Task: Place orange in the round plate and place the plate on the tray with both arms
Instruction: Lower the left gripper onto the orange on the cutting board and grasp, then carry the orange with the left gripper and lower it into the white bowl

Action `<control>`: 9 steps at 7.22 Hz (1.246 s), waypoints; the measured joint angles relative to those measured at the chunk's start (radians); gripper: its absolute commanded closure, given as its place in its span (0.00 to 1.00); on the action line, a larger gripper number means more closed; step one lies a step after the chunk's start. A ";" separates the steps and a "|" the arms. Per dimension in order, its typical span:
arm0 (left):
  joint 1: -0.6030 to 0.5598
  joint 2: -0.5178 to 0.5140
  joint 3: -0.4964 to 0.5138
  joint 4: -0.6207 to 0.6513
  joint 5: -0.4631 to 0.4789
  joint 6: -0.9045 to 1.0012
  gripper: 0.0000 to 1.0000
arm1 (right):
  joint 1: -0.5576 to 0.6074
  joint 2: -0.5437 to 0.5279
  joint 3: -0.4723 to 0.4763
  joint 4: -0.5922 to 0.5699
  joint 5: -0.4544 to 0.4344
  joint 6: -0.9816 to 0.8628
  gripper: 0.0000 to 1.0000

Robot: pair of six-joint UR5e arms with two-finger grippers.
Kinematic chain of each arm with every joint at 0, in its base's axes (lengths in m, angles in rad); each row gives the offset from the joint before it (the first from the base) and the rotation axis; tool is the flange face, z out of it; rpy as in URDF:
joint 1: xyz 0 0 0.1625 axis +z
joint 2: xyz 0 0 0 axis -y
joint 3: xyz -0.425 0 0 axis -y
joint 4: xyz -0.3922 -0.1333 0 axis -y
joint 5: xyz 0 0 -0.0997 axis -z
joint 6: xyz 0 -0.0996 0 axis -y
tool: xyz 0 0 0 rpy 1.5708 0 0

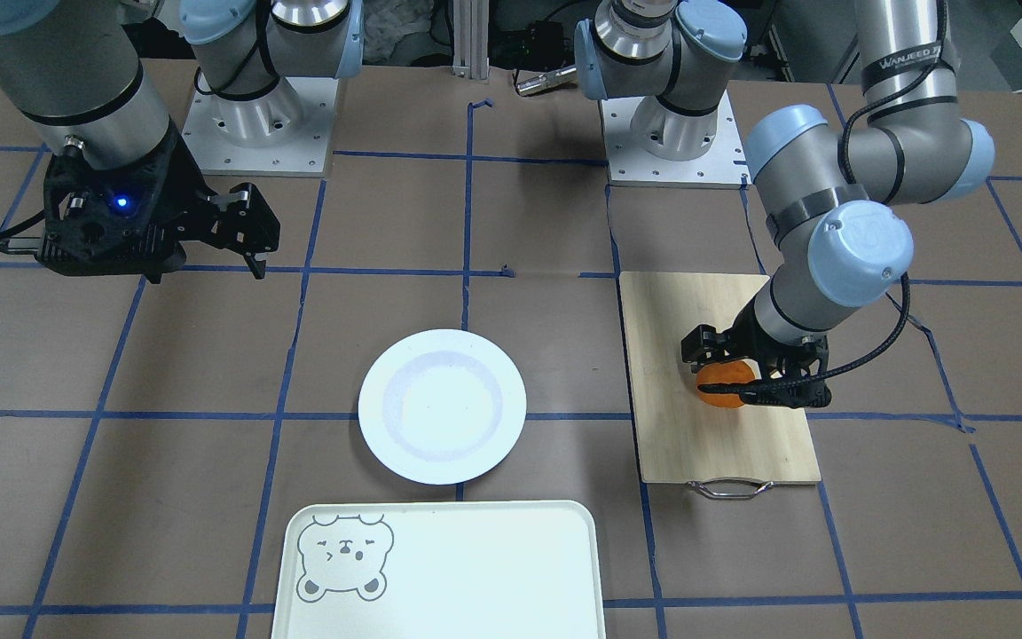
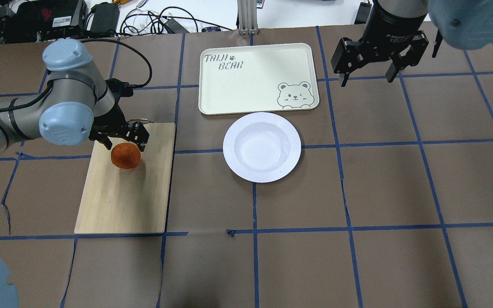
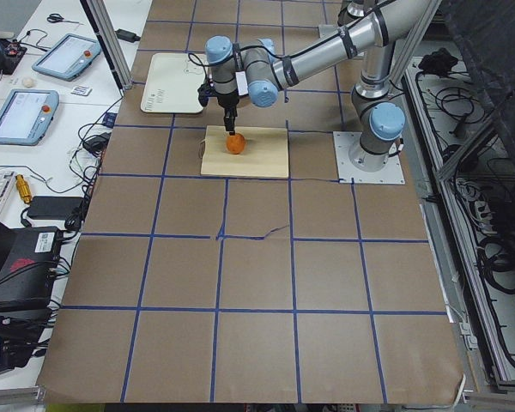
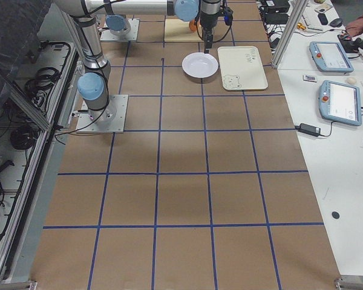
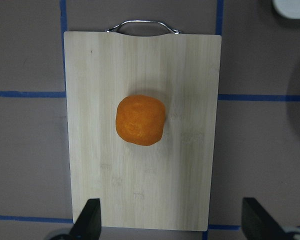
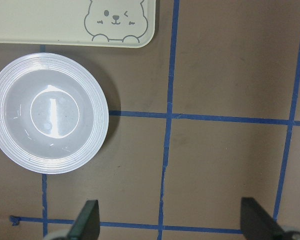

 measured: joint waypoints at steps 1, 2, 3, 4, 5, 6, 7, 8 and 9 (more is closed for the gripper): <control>0.000 -0.023 -0.001 0.015 0.007 0.024 0.08 | 0.002 -0.001 0.024 0.000 0.000 0.003 0.00; 0.000 -0.036 -0.003 0.021 0.021 0.041 0.34 | 0.004 -0.002 0.043 -0.004 0.000 0.007 0.00; 0.000 -0.042 -0.004 0.023 0.029 0.049 0.54 | 0.004 -0.004 0.050 -0.008 -0.001 0.009 0.00; 0.000 -0.044 -0.004 0.024 0.031 0.053 0.78 | 0.005 -0.005 0.053 -0.009 -0.002 0.010 0.00; 0.001 -0.044 -0.004 0.026 0.030 0.052 0.92 | 0.005 -0.005 0.053 -0.010 -0.002 0.011 0.00; 0.001 -0.042 -0.001 0.028 0.026 0.046 0.96 | 0.005 -0.005 0.053 -0.011 -0.002 0.012 0.00; -0.004 -0.033 0.011 0.025 0.011 0.037 0.96 | 0.006 -0.005 0.051 -0.011 -0.001 0.012 0.00; -0.014 -0.027 0.043 0.012 -0.027 0.006 0.96 | 0.005 -0.005 0.050 -0.011 -0.001 0.011 0.00; -0.038 -0.032 0.084 -0.004 -0.073 -0.068 0.96 | 0.002 -0.006 0.050 -0.011 -0.001 0.011 0.00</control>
